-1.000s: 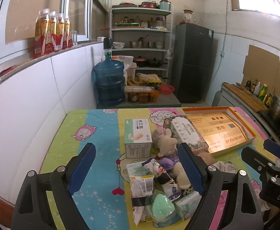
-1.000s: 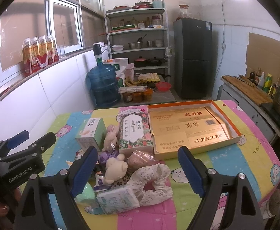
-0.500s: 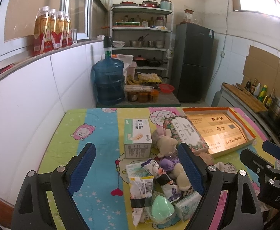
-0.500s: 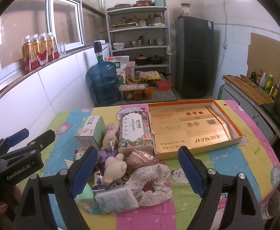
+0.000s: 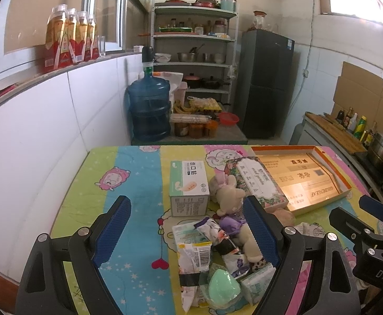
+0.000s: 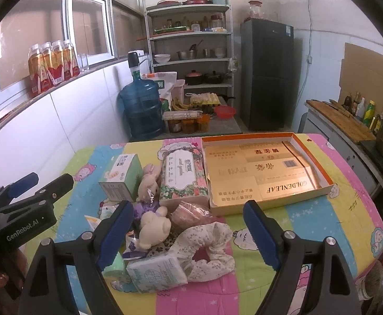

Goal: Organize soft objects

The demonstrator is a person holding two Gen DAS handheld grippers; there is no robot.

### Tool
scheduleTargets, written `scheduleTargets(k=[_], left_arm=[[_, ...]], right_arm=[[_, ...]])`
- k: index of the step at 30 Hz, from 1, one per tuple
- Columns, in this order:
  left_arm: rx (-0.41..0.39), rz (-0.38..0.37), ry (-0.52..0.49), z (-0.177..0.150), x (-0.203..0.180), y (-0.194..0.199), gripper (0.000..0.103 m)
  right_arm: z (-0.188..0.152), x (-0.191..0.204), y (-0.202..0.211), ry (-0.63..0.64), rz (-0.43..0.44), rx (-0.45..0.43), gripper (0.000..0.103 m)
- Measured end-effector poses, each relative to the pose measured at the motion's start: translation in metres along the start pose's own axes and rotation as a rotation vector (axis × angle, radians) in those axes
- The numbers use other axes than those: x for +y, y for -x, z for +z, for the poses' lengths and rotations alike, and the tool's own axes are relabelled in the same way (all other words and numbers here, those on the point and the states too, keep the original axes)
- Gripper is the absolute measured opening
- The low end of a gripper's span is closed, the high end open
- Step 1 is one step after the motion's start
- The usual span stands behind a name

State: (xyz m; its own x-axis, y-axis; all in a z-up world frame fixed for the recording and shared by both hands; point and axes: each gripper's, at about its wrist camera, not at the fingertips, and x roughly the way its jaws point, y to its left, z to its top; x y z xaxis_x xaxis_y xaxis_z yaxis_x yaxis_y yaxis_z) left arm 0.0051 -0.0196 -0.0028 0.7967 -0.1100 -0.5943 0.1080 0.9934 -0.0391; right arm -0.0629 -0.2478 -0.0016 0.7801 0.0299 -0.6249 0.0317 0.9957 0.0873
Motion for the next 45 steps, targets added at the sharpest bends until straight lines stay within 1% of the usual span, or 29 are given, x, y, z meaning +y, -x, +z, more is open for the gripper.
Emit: scheduleTargets(k=[3,8,11,14,20,23,25,27,28,30,31,32,33,34,35,36,39,42,45], left_arm=[[0.001,-0.011,0.005,-0.002,0.004,-0.003,0.088],[0.015,-0.076,0.017,-0.014,0.015,-0.012,0.088],[0.038,-0.08,0.003,-0.026,0.018,-0.02,0.088],[0.062,-0.087,0.002,-0.038,0.02,-0.03,0.088],[0.12,-0.13,0.027,-0.058,0.017,-0.048,0.088],[0.138,-0.119,0.029,-0.064,0.012,-0.056,0.088],[0.149,-0.104,0.05,-0.068,0.012,-0.067,0.088],[0.174,-0.091,0.06,-0.072,0.013,-0.079,0.087],[0.182,-0.088,0.061,-0.073,0.014,-0.082,0.085],[0.221,-0.087,0.056,-0.076,0.012,-0.095,0.069],[0.237,-0.09,0.054,-0.076,0.011,-0.098,0.067],[0.251,-0.1,0.056,-0.076,0.011,-0.102,0.062],[0.257,-0.117,0.06,-0.076,0.009,-0.104,0.056],[0.258,-0.125,0.058,-0.077,0.007,-0.104,0.054],[0.258,-0.128,0.055,-0.077,0.007,-0.105,0.049],[0.256,-0.134,0.047,-0.077,0.004,-0.105,0.041],[0.245,-0.14,0.042,-0.077,0.001,-0.102,0.039],[0.238,-0.156,0.068,-0.076,0.005,-0.099,0.038],[0.219,-0.155,0.08,-0.075,0.011,-0.093,0.037]], right_arm=[[-0.001,-0.003,-0.003,-0.001,0.007,0.009,0.086],[-0.012,-0.003,-0.018,0.038,0.058,0.055,0.086],[-0.021,-0.005,-0.031,0.048,0.085,0.093,0.086],[-0.028,-0.008,-0.041,0.049,0.093,0.122,0.086],[-0.033,-0.01,-0.048,0.055,0.115,0.145,0.086],[-0.032,-0.011,-0.051,0.064,0.129,0.146,0.086],[-0.032,-0.012,-0.053,0.064,0.141,0.152,0.086],[-0.032,-0.012,-0.057,0.073,0.153,0.161,0.086],[-0.031,-0.012,-0.059,0.08,0.158,0.164,0.086],[-0.03,-0.013,-0.062,0.086,0.163,0.168,0.086],[-0.029,-0.013,-0.064,0.089,0.165,0.17,0.086],[-0.028,-0.014,-0.066,0.094,0.169,0.17,0.086],[-0.028,-0.013,-0.067,0.104,0.171,0.167,0.086],[-0.027,-0.013,-0.068,0.116,0.174,0.163,0.086],[-0.026,-0.012,-0.069,0.127,0.177,0.161,0.086],[-0.026,-0.011,-0.07,0.134,0.18,0.159,0.086],[-0.024,-0.012,-0.075,0.142,0.194,0.163,0.086],[-0.019,-0.017,-0.082,0.135,0.197,0.165,0.086],[-0.014,-0.022,-0.091,0.132,0.189,0.171,0.086]])
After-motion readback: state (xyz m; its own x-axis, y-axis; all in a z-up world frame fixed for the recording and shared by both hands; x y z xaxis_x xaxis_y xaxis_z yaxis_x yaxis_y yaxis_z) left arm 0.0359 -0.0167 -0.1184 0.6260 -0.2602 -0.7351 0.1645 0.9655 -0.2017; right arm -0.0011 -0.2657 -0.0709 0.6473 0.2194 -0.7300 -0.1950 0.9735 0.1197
